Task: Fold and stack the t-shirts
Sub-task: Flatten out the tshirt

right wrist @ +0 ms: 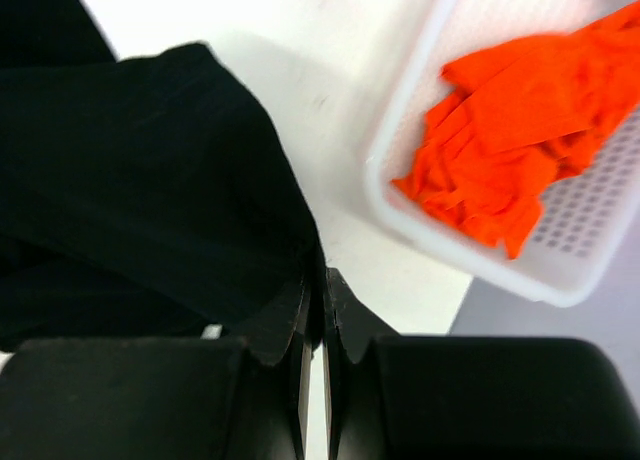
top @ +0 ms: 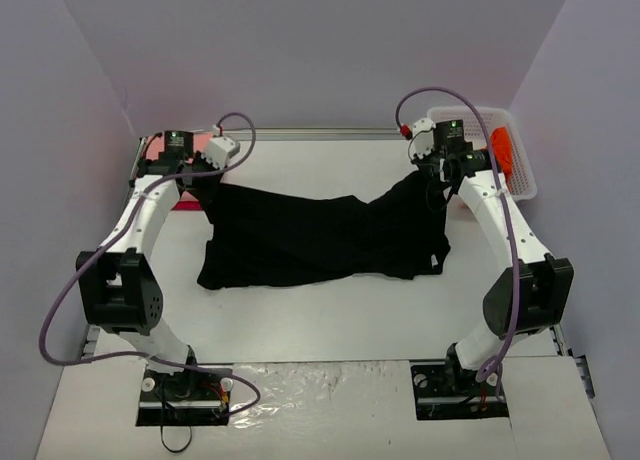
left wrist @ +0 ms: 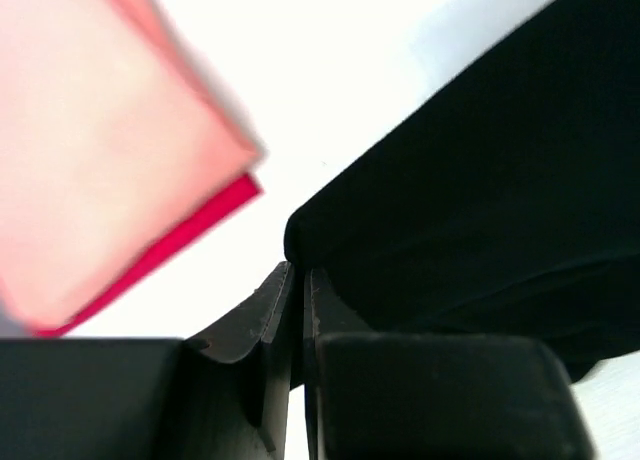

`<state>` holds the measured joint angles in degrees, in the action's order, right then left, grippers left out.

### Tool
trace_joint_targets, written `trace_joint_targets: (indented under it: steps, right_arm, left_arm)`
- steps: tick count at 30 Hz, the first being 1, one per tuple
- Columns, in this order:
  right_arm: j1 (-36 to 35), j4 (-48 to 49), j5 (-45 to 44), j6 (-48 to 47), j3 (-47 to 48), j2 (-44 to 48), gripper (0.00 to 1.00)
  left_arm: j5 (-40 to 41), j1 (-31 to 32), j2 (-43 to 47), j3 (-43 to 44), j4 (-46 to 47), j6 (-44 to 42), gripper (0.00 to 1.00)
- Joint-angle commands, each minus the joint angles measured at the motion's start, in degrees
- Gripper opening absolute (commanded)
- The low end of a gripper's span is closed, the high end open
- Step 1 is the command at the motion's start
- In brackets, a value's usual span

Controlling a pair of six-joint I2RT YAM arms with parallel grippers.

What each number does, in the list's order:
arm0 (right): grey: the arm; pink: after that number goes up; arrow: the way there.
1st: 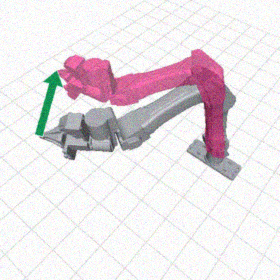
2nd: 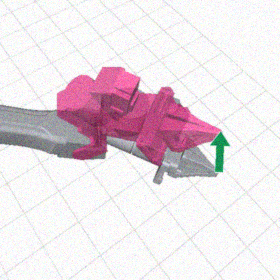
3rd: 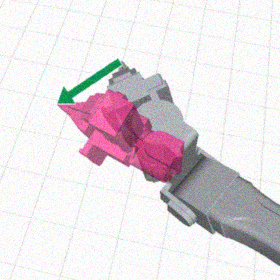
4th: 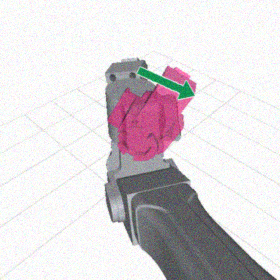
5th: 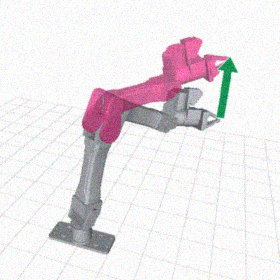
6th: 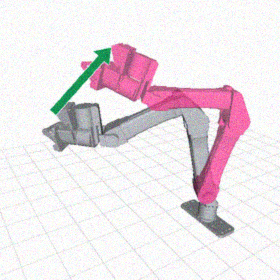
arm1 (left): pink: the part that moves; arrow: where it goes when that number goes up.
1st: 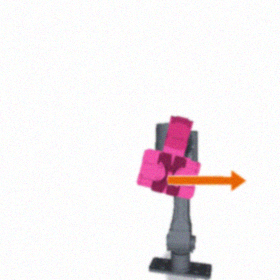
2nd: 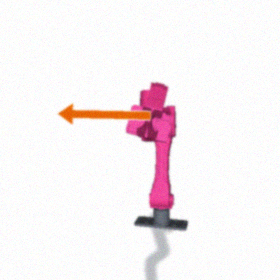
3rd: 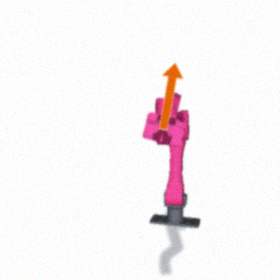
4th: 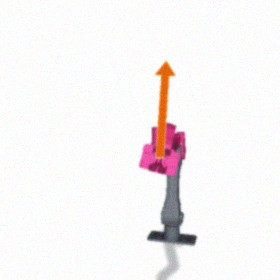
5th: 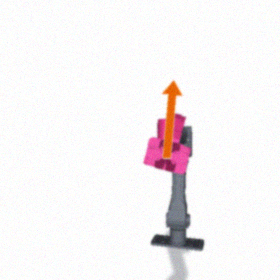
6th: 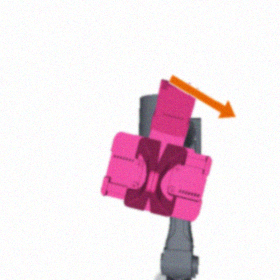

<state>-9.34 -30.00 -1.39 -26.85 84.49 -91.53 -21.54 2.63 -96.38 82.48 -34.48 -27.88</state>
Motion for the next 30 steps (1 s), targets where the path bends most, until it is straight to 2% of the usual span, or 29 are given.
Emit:
trace_joint_targets:
  steps: [1,7,14,20,24,30]
  right_arm:
    - [0.5,0.0,-2.0,-0.1,7.1,-0.1,0.0]
    - [0.5,-1.2,-3.2,0.5,14.6,2.7,0.0]
    - [0.5,-1.6,-2.7,2.1,11.5,16.2,0.0]
    - [0.5,-1.8,-2.0,4.7,10.1,31.3,0.0]
    - [0.6,-2.3,-2.3,6.0,13.1,35.4,0.0]
    - [1.1,-2.4,-4.8,6.2,21.8,34.4,0.0]
  left_arm:
    - [4.7,-0.1,8.7,6.1,2.1,7.0,0.02]
    - [13.8,0.0,15.2,11.6,-2.6,9.2,0.02]
    - [17.4,-0.2,29.4,8.0,-3.4,10.3,0.02]
    - [17.0,-0.1,41.8,4.8,-6.4,11.1,0.02]
    - [15.2,-0.2,47.5,6.0,-7.0,11.7,0.03]
    - [12.0,-0.1,48.2,11.0,-6.9,14.0,0.02]
